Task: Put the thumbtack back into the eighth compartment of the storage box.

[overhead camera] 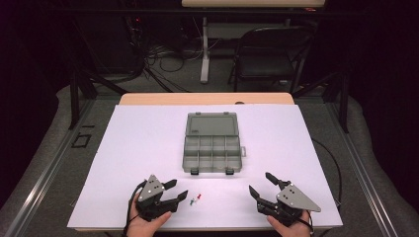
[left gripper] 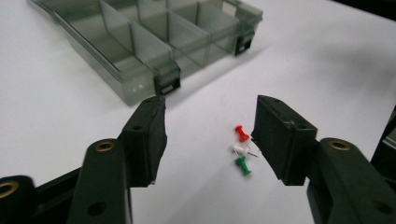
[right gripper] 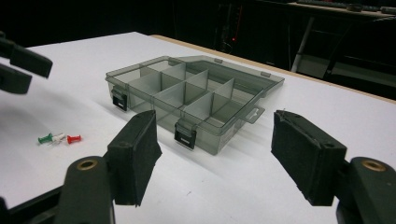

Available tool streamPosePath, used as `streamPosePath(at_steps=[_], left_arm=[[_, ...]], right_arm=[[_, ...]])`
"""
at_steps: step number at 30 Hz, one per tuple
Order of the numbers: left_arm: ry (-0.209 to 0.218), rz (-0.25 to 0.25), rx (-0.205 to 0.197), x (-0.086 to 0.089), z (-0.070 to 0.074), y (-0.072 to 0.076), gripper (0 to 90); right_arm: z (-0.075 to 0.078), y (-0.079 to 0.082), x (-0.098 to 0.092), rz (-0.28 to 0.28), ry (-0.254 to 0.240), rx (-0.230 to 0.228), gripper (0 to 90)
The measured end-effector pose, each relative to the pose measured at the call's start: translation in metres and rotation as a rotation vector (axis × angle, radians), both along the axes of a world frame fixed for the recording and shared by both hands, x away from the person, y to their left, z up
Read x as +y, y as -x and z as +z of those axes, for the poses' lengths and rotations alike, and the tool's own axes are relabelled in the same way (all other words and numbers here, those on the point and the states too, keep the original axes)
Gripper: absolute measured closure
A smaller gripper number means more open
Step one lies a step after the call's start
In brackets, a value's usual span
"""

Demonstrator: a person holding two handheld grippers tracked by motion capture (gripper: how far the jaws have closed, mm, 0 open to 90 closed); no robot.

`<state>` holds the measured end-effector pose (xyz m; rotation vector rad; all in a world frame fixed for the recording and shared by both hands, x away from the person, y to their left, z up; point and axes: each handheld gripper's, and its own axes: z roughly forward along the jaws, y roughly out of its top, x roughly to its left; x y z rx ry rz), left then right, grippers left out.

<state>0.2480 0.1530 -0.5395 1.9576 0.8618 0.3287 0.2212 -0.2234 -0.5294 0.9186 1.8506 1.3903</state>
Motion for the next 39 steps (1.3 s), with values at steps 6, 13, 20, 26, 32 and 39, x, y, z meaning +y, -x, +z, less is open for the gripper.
streamPosePath(at_steps=[6, 13, 20, 26, 32, 39], left_arm=[[-0.041, -0.022, 0.065, -0.012, -0.01, 0.0, 55.5], [-0.064, -0.017, 0.099, -0.017, -0.015, 0.001, 63.8], [-0.075, -0.022, 0.12, -0.021, -0.02, 0.002, 66.6], [-0.087, -0.035, 0.13, -0.025, -0.023, 0.003, 71.7], [-0.093, -0.042, 0.139, -0.026, -0.025, 0.003, 75.2], [-0.113, -0.03, 0.14, -0.025, -0.027, 0.003, 81.1]], right_arm=[[-0.001, -0.001, -0.001, 0.001, -0.001, 0.01, 30.9], [-0.001, -0.001, -0.001, 0.002, -0.005, 0.02, 30.6], [-0.001, -0.001, -0.001, 0.003, -0.011, 0.026, 30.4], [-0.001, -0.002, -0.001, 0.004, -0.012, 0.029, 30.4], [-0.002, -0.002, -0.002, 0.006, -0.016, 0.03, 30.4], [-0.001, -0.002, -0.002, 0.007, -0.017, 0.034, 30.4]])
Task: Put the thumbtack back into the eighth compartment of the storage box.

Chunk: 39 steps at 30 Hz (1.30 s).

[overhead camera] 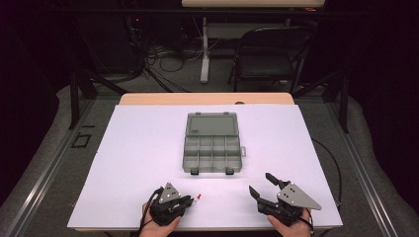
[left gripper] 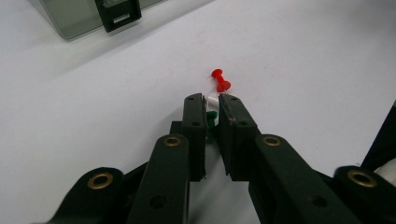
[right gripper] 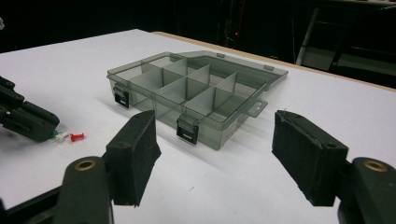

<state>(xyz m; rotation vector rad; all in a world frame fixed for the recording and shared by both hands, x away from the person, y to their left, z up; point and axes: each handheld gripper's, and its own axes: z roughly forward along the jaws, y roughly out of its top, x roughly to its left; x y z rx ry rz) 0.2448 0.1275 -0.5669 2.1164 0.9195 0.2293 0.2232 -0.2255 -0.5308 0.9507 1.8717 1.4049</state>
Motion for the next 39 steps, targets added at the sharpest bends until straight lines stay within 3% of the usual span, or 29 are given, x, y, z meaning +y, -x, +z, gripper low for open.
streamPosePath(at_steps=[17, 27, 34, 39], left_arm=[[0.026, 0.016, 0.022, 0.002, -0.001, -0.001, 85.2], [0.042, 0.043, 0.013, 0.007, 0.003, -0.003, 85.3], [0.078, 0.051, -0.012, 0.01, 0.013, -0.004, 85.3], [0.124, 0.061, -0.071, 0.01, 0.034, -0.011, 85.4]], right_arm=[[0.0, 0.0, 0.0, -0.003, -0.002, -0.002, 30.4], [0.0, 0.0, -0.001, -0.006, -0.002, 0.0, 30.4], [0.0, 0.0, -0.001, -0.009, -0.007, 0.0, 30.4], [0.0, 0.0, -0.001, -0.016, -0.014, 0.005, 30.4]])
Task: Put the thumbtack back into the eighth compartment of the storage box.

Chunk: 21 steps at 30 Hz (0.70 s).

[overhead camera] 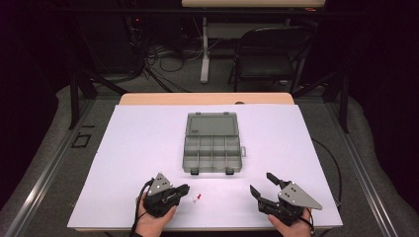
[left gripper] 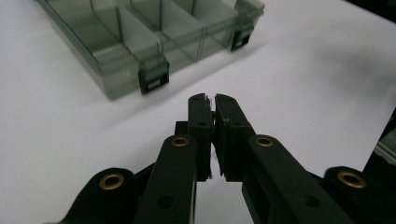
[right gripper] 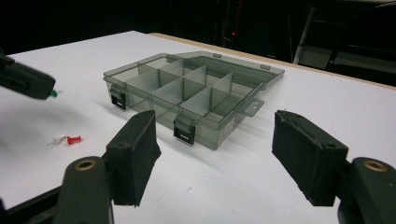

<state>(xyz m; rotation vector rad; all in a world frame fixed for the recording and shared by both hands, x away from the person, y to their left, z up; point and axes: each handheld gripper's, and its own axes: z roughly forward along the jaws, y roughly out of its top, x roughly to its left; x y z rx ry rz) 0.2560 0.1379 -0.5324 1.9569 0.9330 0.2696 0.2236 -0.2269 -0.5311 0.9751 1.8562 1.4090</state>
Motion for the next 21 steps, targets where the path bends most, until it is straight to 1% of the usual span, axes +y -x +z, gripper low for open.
streamPosePath(at_steps=[1, 2, 6, 8, 9, 11, 12, 13, 15, 18, 21], left_arm=[[0.0, 0.0, 0.0, 0.0, 0.0, 0.0, 85.3], [0.015, 0.0, -0.012, -0.002, 0.005, -0.003, 85.3], [0.025, -0.007, -0.04, -0.009, 0.016, -0.013, 85.4], [0.037, -0.01, -0.046, -0.012, 0.022, -0.017, 85.4], [0.048, -0.016, -0.052, -0.015, 0.029, -0.023, 85.3], [0.052, -0.019, -0.067, -0.02, 0.035, -0.027, 85.4], [0.052, -0.019, -0.067, -0.02, 0.035, -0.027, 85.4], [0.054, -0.021, -0.073, -0.022, 0.039, -0.03, 85.4], [0.051, -0.021, -0.083, -0.027, 0.045, -0.034, 85.4], [0.048, -0.029, -0.087, -0.033, 0.05, -0.04, 85.4], [0.046, -0.037, -0.072, -0.044, 0.053, -0.049, 85.4]], right_arm=[[0.0, 0.0, 0.0, 0.0, 0.0, 0.0, 30.4], [0.0, 0.0, 0.0, -0.001, 0.0, -0.001, 30.4], [0.0, 0.0, -0.001, -0.004, 0.0, 0.001, 30.5], [-0.001, -0.001, -0.001, -0.005, -0.001, 0.001, 30.4], [0.0, -0.001, -0.001, -0.006, -0.002, 0.003, 30.4], [0.0, -0.001, -0.001, -0.007, -0.004, 0.002, 30.4], [0.0, -0.001, -0.001, -0.007, -0.004, 0.002, 30.4], [0.0, 0.0, -0.002, -0.006, -0.005, 0.003, 30.4], [0.0, 0.0, -0.002, -0.006, -0.007, -0.001, 30.4], [0.0, 0.0, -0.002, -0.007, -0.008, -0.001, 30.4], [0.0, 0.0, -0.003, -0.006, -0.006, 0.0, 30.4]])
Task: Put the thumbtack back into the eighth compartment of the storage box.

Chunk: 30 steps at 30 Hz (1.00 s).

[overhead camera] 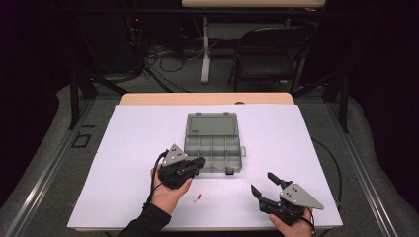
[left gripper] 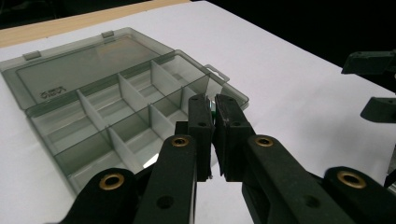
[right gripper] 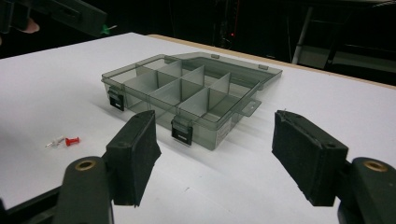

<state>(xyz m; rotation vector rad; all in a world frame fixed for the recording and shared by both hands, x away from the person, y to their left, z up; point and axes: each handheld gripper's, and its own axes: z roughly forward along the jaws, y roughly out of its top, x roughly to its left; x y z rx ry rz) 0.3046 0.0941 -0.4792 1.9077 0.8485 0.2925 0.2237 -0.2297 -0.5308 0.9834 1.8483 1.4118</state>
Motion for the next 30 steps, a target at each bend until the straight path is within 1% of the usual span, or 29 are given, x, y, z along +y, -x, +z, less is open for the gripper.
streamPosePath(at_steps=[3, 8, 9, 16, 17, 18, 19, 20, 22, 23, 24, 25, 28, 30], left_arm=[[-0.002, -0.01, 0.005, -0.005, 0.001, -0.004, 85.4], [-0.014, -0.027, 0.01, -0.022, 0.0, -0.016, 85.4], [-0.014, -0.027, 0.01, -0.022, 0.0, -0.016, 85.4], [-0.02, -0.044, 0.025, -0.046, -0.003, -0.028, 85.4], [-0.02, -0.044, 0.025, -0.046, -0.003, -0.028, 85.4], [-0.022, -0.049, 0.028, -0.049, -0.004, -0.029, 85.4], [-0.035, -0.055, 0.028, -0.055, -0.006, -0.032, 85.4], [-0.036, -0.055, 0.032, -0.057, -0.007, -0.033, 85.4], [-0.039, -0.057, 0.032, -0.06, -0.008, -0.034, 85.4], [-0.046, -0.055, 0.037, -0.064, -0.01, -0.036, 85.4], [-0.049, -0.061, 0.04, -0.065, -0.011, -0.038, 85.4], [-0.045, -0.059, 0.045, -0.067, -0.013, -0.039, 85.4], [-0.054, -0.062, 0.055, -0.071, -0.017, -0.042, 85.4], [-0.06, -0.064, 0.055, -0.072, -0.018, -0.043, 85.4]], right_arm=[[0.0, 0.0, 0.0, 0.0, -0.002, -0.001, 30.5], [0.001, 0.0, -0.002, -0.004, -0.008, -0.003, 30.4], [0.001, 0.0, -0.002, -0.004, -0.008, -0.002, 30.4], [0.001, -0.001, -0.002, -0.001, -0.008, -0.004, 30.4], [0.001, -0.001, -0.002, -0.001, -0.008, -0.004, 30.4], [0.001, 0.0, -0.002, -0.001, -0.01, -0.004, 30.4], [0.001, 0.0, -0.002, 0.0, -0.009, -0.005, 30.4], [0.001, 0.0, -0.002, 0.0, -0.01, -0.005, 30.4], [0.001, 0.0, -0.002, 0.0, -0.01, -0.005, 30.4], [0.001, 0.0, -0.002, -0.001, -0.011, -0.002, 30.4], [0.001, -0.001, -0.002, -0.002, -0.009, -0.003, 30.4], [0.001, -0.001, -0.002, -0.001, -0.01, -0.003, 30.4], [0.001, -0.001, -0.002, -0.001, -0.01, -0.002, 30.4], [0.001, -0.001, -0.002, 0.001, -0.009, -0.003, 30.4]])
